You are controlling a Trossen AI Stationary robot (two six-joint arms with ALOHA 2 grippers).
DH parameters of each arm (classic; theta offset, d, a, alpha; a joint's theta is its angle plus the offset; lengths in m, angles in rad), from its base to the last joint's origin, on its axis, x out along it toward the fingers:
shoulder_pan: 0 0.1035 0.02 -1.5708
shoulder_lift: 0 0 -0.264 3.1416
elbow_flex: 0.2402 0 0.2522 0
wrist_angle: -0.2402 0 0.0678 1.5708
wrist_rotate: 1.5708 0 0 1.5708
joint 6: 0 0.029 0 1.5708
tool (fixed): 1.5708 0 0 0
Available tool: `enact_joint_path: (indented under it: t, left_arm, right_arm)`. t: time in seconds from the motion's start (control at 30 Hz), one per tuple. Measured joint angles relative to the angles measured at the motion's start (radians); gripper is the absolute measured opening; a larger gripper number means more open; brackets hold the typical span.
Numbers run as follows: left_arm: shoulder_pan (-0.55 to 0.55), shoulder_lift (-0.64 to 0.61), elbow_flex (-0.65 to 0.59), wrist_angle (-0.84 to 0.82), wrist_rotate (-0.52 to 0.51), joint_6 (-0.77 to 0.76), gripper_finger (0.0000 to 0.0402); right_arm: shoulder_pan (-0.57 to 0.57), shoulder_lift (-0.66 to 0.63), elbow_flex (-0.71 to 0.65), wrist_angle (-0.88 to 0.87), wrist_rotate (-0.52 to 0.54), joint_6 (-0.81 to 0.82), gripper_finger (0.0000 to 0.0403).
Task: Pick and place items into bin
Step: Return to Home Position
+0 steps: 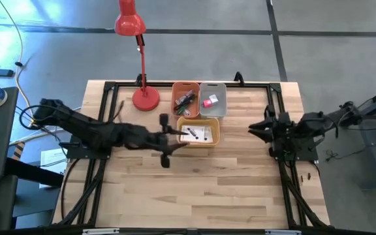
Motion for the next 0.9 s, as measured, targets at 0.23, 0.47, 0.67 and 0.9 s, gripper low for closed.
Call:
enact_joint_path:
  t: [0.23,0.47,0.67,0.9]
  left_arm:
    - [0.104,-0.196,-0.362,0.344,0.136,-0.082,0.0150]
    - [0.216,-0.271,-0.562,0.603,0.279,-0.120,0.0150]
    - [0.204,-0.358,-0.701,0.714,0.239,-0.102,0.0150]
    - [0.084,-0.560,-0.823,0.720,0.067,-0.053,0.0150]
  right_arm:
    - [0.008,-0.159,-0.175,0.131,0.007,0.005,0.0063]
    - [0.007,-0.219,-0.178,0.118,0.051,-0.067,0.0061]
    - [0.007,-0.261,-0.179,0.040,0.051,-0.044,0.0060]
    - [0.007,-0.328,-0.293,0.157,0.074,-0.045,0.0059]
